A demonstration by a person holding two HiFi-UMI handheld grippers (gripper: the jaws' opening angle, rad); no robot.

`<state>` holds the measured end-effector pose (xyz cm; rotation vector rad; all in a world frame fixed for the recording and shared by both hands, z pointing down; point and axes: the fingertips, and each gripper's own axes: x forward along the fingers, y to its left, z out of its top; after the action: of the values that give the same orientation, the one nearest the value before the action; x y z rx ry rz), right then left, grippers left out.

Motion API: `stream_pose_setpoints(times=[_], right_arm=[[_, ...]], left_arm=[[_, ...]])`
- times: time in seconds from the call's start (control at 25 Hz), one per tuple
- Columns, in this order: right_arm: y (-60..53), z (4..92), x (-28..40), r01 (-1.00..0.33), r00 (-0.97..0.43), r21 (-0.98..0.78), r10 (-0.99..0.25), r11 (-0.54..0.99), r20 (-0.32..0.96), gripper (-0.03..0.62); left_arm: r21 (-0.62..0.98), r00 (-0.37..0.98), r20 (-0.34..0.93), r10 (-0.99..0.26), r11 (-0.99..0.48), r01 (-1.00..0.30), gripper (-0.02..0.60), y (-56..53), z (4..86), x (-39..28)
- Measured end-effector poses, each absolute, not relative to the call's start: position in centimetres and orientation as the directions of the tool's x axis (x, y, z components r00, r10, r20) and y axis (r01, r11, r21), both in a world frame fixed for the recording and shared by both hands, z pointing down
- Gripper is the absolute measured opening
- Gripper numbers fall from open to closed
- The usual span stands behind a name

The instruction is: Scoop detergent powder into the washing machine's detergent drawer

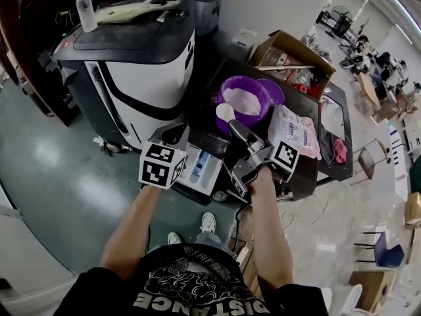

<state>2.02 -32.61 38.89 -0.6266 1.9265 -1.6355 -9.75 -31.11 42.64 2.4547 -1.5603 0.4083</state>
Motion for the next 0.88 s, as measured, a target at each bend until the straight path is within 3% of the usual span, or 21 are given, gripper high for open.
stream_pose_setpoints(times=[0.48, 0.88], right_arm=[[-28.9, 44.7, -0.8, -0.078, -0.778, -0.989, -0.628, 0.124, -0.018, 0.035], [-27.0, 50.0, -2.4, -0.306, -0.833, -0.934, -0.528, 0.188, 0.166, 0.035]], left_arm=[[0.056, 0.412, 0.379, -0.829, -0.424, -0.904, 0.002, -27.6, 46.0, -12.2], [0.077, 0.405, 0.406, -0.819, -0.411, -0.908, 0.002, -25.5, 48.0, -13.4]])
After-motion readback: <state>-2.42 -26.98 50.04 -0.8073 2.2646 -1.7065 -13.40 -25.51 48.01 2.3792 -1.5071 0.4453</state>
